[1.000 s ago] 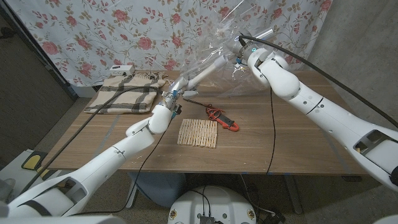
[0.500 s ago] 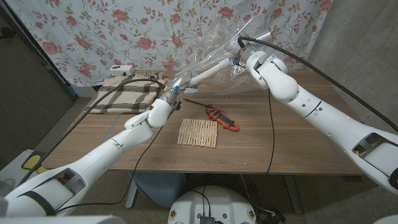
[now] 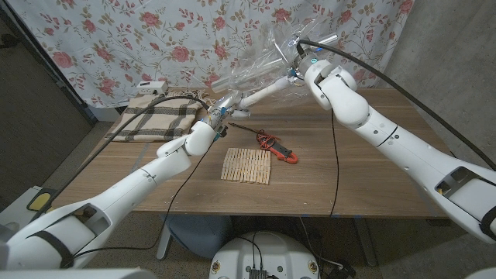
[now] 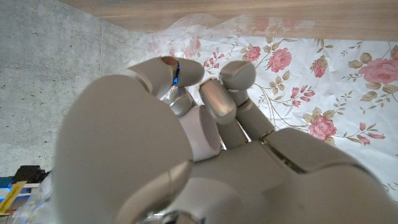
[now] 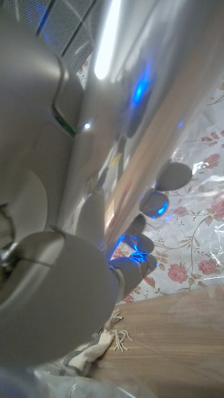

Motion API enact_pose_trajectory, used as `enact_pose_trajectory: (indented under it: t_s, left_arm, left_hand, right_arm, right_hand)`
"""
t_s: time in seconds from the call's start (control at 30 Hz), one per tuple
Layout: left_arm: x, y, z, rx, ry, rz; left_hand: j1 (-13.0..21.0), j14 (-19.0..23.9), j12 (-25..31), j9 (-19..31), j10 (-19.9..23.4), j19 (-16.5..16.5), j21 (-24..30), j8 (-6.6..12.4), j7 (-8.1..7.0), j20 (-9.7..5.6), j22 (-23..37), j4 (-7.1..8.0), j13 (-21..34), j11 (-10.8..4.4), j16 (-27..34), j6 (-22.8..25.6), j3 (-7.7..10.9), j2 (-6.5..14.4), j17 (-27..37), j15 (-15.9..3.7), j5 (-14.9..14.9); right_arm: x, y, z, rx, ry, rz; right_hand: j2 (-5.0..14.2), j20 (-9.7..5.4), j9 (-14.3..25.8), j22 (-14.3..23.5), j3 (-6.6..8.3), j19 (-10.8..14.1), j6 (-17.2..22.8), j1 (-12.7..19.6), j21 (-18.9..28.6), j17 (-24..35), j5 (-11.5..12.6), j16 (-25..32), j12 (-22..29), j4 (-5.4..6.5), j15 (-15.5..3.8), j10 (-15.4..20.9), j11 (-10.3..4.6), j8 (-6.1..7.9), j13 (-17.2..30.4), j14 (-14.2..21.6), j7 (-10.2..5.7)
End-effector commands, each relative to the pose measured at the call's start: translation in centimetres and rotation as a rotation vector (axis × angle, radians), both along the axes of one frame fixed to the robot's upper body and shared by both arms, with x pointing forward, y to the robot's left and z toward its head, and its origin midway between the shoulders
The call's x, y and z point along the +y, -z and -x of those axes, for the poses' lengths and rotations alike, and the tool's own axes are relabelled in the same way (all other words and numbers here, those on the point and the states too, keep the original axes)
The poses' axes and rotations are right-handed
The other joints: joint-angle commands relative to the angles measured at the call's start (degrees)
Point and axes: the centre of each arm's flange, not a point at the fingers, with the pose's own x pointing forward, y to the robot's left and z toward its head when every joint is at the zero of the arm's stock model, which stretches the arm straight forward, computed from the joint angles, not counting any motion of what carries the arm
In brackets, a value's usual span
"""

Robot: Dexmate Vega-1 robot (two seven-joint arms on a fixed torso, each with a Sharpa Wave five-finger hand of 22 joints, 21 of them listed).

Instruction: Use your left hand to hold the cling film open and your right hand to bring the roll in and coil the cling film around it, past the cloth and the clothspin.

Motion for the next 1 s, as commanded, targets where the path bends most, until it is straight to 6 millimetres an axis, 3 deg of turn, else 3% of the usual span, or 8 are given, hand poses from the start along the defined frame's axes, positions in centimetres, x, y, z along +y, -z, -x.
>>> enact_pose_trajectory:
  t_s: [0.03, 0.43, 1.0]
  left_arm:
    - [0.5, -0.2, -1.0, 0.026, -0.013, -0.019]
    - [0.3, -0.8, -2.7, 0.056, 0.016, 0.003]
    - [0.3, -1.2, -2.8, 0.046, 0.037, 0.045]
  left_hand:
    - [0.0, 0.0, 11.6, 5.4, -0.1, 0.2, -0.1, 8.36, -0.05, -0.25, 0.2, 0.11, 8.9, 0.02, 0.1, 0.0, 0.02, 0.5, 0.1, -0.07, 0.2]
    - [0.0, -0.1, 11.6, 5.4, -0.1, 0.3, 0.0, 8.36, -0.06, -0.32, 0.4, 0.07, 8.9, 0.02, 0.1, 0.0, 0.08, 0.5, 0.1, -0.11, 0.2]
    - [0.1, -0.1, 11.6, 5.4, -0.1, 0.1, -0.3, 8.37, -0.09, -0.20, 0.0, 0.10, 8.9, 0.02, 0.2, 0.0, 0.09, 0.5, 0.1, -0.08, 0.2]
  right_arm:
    - [0.9, -0.1, 0.6, -0.019, -0.035, -0.019]
    - [2.2, 0.3, 1.7, -0.037, -0.071, -0.047]
    - [3.9, 2.1, 1.5, 0.030, -0.119, 0.012]
  right_hand:
    - [7.61, 0.00, 0.1, 0.3, 0.03, 0.0, -0.1, -6.0, 14.4, 6.6, 0.3, 31.7, 20.6, 0.09, -1.70, 2.0, -1.29, 0.33, 8.2, 2.2, 0.19]
    - [7.64, 0.00, 0.1, 0.4, 0.07, 0.0, -0.2, -6.1, 14.4, 6.6, 0.3, 31.7, 20.6, 0.12, -1.70, 2.0, -1.30, 0.52, 8.2, 2.2, 0.09]
    - [7.66, 0.00, -0.1, 0.5, 0.13, 0.0, -0.2, -6.1, 14.5, 6.6, 0.3, 31.7, 20.6, 0.11, -1.70, 2.0, -1.32, 0.65, 8.2, 2.2, 0.07]
